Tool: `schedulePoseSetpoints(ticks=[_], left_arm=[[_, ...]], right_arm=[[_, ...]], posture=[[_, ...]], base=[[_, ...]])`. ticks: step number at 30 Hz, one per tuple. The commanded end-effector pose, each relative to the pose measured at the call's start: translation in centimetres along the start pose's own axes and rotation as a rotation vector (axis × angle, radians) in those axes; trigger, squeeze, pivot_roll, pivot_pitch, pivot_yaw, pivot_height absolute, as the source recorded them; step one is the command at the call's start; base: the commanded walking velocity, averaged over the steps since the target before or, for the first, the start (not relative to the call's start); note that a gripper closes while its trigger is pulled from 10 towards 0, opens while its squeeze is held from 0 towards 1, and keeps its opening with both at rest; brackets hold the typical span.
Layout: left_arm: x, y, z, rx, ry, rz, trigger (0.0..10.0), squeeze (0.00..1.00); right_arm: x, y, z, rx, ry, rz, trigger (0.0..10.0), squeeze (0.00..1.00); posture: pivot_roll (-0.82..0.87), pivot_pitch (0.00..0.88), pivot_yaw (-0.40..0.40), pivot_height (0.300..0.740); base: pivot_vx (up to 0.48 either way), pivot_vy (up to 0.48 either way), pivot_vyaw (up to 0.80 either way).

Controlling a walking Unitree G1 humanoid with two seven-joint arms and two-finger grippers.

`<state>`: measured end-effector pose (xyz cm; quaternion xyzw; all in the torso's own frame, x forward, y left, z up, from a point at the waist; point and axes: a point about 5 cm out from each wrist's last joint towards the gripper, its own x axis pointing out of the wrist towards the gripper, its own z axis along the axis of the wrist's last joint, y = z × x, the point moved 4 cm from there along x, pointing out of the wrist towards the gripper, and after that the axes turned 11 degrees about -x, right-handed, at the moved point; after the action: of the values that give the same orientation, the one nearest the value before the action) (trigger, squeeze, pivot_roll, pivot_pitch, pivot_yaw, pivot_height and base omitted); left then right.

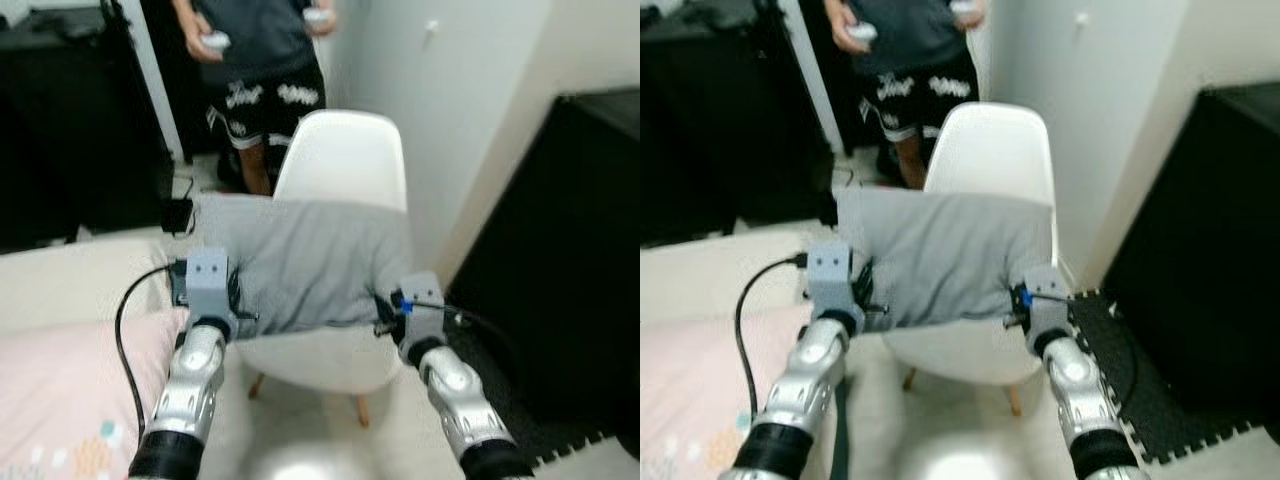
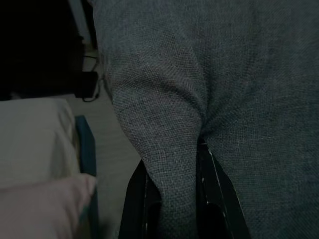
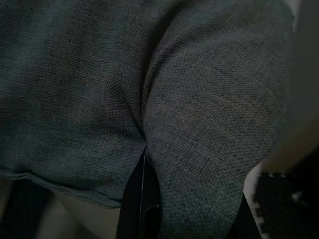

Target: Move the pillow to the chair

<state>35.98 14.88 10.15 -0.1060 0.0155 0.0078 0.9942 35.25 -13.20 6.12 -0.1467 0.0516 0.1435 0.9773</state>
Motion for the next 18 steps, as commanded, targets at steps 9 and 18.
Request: schedulePoseSetpoints(ticks=[9,18], left_arm=[[0.25,-0.55,0.20,0.022,-0.001,-0.021,10.0,0.00],[0.23,-0.32,0.34,0.035,-0.008,-0.015,10.0,0.00]], right_arm=[[0.18,1.39,0.52,-0.021,-0.024,0.055,10.0,0.00],[0.01,1.81,0.50,-0.013,-0.031,0.065,10.0,0.00]], posture=[[-0.01,0.092,0.017,0.740],[-0.01,0.085,0.019,0.740]], base=[[0.036,0.000,0.00],[0.000,0.000,0.00]])
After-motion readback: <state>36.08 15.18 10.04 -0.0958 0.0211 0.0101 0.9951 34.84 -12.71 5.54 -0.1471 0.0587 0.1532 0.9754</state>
